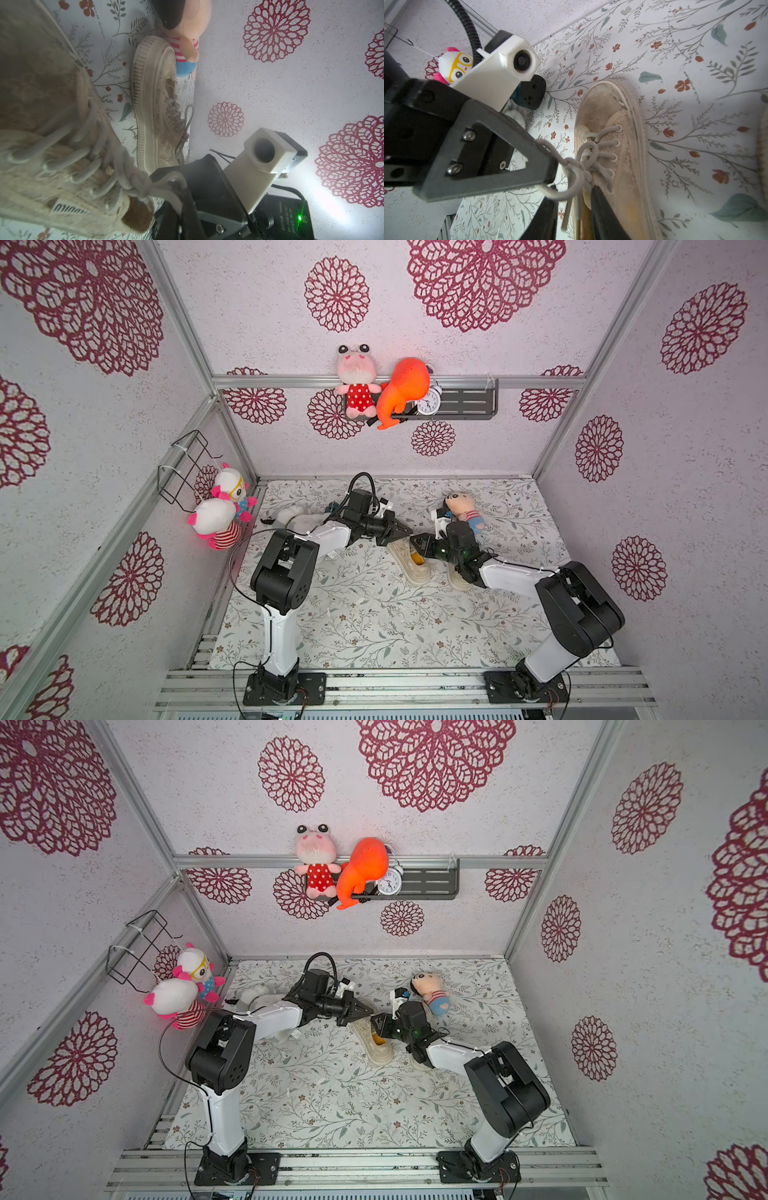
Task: Remove the insole from the shoe
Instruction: Untie the shoelace on the shoe.
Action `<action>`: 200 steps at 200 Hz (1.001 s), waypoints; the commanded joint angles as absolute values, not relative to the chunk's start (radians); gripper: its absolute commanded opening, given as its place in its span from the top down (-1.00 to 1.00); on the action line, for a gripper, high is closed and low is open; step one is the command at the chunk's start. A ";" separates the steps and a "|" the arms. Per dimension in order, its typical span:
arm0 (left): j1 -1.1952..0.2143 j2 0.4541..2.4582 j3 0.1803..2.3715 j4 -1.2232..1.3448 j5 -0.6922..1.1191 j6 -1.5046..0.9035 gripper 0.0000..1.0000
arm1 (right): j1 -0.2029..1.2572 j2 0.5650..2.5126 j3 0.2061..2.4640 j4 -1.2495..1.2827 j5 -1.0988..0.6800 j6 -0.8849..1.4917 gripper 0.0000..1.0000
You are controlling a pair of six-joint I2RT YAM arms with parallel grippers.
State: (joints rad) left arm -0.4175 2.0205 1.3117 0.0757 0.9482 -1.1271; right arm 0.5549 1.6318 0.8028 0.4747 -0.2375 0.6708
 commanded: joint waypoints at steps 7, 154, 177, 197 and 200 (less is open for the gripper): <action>-0.407 2.038 1.304 0.102 0.946 -1.135 1.00 | 0.548 1.641 0.838 0.509 -0.239 0.683 0.53; -0.399 2.000 1.283 0.097 0.877 -1.135 -0.07 | 0.531 1.598 0.828 0.454 -0.262 0.635 1.00; -0.397 1.975 1.282 0.082 0.803 -1.111 -0.25 | 0.531 1.558 0.819 0.402 -0.250 0.601 1.00; -0.400 1.916 1.292 -0.006 0.673 -1.040 -0.28 | 0.531 1.522 0.816 0.356 -0.240 0.575 1.00; -0.400 1.915 1.295 -0.025 0.654 -1.029 -0.28 | 0.531 1.516 0.817 0.350 -0.238 0.572 1.00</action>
State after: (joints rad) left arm -0.4065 1.9984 1.2800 0.0528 0.8165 -1.1095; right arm 0.5373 1.5982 0.8154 0.4000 -0.2569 0.6300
